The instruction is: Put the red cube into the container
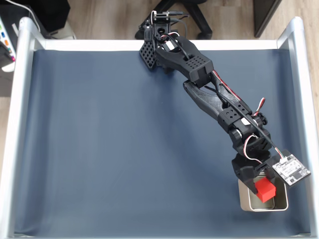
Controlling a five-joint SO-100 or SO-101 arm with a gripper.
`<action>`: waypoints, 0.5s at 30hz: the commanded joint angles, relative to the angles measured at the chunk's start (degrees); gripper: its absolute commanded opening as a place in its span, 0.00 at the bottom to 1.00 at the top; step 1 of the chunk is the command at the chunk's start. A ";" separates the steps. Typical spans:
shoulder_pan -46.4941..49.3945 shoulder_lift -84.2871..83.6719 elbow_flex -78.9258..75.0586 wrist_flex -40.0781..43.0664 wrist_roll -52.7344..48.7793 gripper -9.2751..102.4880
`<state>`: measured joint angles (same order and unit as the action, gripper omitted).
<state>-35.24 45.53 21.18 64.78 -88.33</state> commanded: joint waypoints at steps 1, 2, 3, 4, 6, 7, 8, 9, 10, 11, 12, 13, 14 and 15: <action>-0.70 0.70 -3.87 -0.70 0.70 0.10; -0.70 0.70 -3.87 -0.79 0.70 0.11; -0.70 0.70 -3.87 -1.14 0.97 0.11; -0.79 0.62 -3.87 -1.67 1.32 0.12; -0.79 0.62 -3.87 -2.37 1.49 0.14; -0.79 0.53 -3.87 -2.55 1.58 0.15; -0.79 0.53 -3.87 -2.72 1.67 0.16; -0.79 0.44 -3.87 -2.81 1.67 0.16; -0.79 0.44 -3.87 -2.81 1.58 0.18; -0.79 0.44 -3.87 -2.81 1.58 0.19; -0.79 0.35 -3.87 -2.90 1.49 0.20; -0.79 0.26 -3.87 -3.16 1.49 0.21; -0.79 0.26 -3.87 -3.25 1.41 0.22; -0.88 0.18 -3.87 -3.25 1.32 0.22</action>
<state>-35.51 45.09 21.18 62.14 -87.28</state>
